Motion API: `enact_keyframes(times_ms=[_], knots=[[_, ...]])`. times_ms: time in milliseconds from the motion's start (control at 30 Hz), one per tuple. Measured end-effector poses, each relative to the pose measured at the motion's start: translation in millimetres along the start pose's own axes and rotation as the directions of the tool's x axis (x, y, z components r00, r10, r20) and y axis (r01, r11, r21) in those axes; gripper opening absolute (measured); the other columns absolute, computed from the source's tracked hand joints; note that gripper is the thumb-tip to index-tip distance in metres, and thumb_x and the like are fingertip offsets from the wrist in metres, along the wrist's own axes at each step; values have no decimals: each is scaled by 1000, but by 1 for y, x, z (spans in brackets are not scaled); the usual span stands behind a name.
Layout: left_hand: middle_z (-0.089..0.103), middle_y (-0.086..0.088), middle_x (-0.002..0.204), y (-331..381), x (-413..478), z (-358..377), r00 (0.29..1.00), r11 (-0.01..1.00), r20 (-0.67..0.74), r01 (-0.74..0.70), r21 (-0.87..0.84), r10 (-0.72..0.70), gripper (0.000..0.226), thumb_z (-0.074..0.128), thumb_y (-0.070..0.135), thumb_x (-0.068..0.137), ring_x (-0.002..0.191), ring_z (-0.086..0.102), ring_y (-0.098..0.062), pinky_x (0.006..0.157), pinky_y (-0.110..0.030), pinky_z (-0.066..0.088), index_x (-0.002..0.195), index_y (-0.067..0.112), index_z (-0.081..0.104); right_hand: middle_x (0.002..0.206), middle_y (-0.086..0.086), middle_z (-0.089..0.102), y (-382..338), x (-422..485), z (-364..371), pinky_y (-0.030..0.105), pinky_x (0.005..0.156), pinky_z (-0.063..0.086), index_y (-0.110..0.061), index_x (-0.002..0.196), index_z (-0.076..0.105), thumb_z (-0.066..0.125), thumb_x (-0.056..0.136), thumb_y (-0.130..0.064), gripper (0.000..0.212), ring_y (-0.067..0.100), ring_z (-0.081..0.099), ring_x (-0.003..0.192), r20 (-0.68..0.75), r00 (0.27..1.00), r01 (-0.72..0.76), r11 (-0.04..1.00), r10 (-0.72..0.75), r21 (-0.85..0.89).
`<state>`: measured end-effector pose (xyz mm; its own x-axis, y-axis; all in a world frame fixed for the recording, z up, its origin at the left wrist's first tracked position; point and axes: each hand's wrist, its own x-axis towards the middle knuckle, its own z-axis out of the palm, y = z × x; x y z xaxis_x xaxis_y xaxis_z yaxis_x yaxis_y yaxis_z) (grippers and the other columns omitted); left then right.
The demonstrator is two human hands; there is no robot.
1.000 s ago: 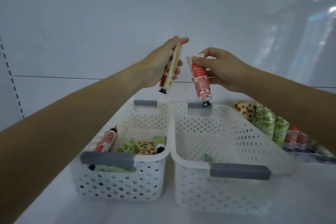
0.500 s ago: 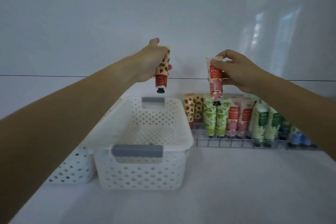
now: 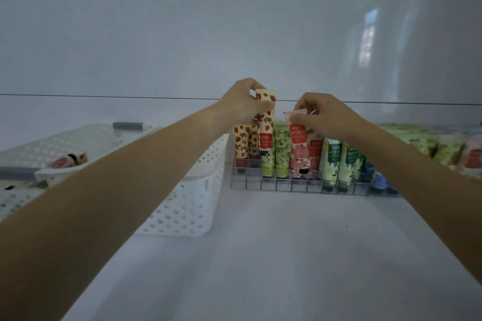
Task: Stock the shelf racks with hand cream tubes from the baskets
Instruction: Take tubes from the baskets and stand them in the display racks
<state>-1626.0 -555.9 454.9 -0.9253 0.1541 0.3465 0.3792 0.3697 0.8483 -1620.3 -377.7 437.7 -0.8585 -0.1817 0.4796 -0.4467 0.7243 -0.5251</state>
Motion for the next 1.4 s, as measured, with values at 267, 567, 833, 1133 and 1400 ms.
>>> enact_keyframes(times_ms=[267,567,833,1133,1400], knots=[[60,-4,88,-20,-1,-7,997,998,-77,25,-52,-29,23,63,11,86,71,61,-12,49,-17,54,103,12,48,83,-8,61,-4,12,-16,24,60,48,-24,78,54,62,88,-22,12,10,59,69,284,958,17,979,43,-205],[63,-2,85,-34,4,-11,995,999,-90,48,-12,-49,22,63,13,86,71,61,-9,58,-22,54,103,13,48,80,-7,62,-5,20,-19,19,52,42,-19,77,54,65,86,-18,14,9,63,64,338,939,31,958,71,-286],[61,-4,88,-33,13,-13,987,998,-153,50,-23,-53,19,62,9,86,76,62,-15,57,-23,54,97,14,47,77,-9,57,3,15,-20,17,48,45,-20,76,53,64,85,-11,17,10,62,63,424,890,-20,943,168,-332],[58,-8,101,-19,32,-11,990,963,-138,47,267,-10,23,67,17,83,80,55,-18,63,-24,47,75,21,45,112,-1,55,3,21,-4,28,76,38,-24,109,59,65,83,-27,27,13,47,94,283,952,230,880,-115,-416],[50,7,73,-27,43,-1,998,813,16,-53,580,53,28,75,23,75,64,47,-8,50,-17,33,72,18,48,135,5,44,12,20,15,33,97,36,-25,136,40,60,87,-23,53,23,42,121,405,909,279,870,-103,-406]])
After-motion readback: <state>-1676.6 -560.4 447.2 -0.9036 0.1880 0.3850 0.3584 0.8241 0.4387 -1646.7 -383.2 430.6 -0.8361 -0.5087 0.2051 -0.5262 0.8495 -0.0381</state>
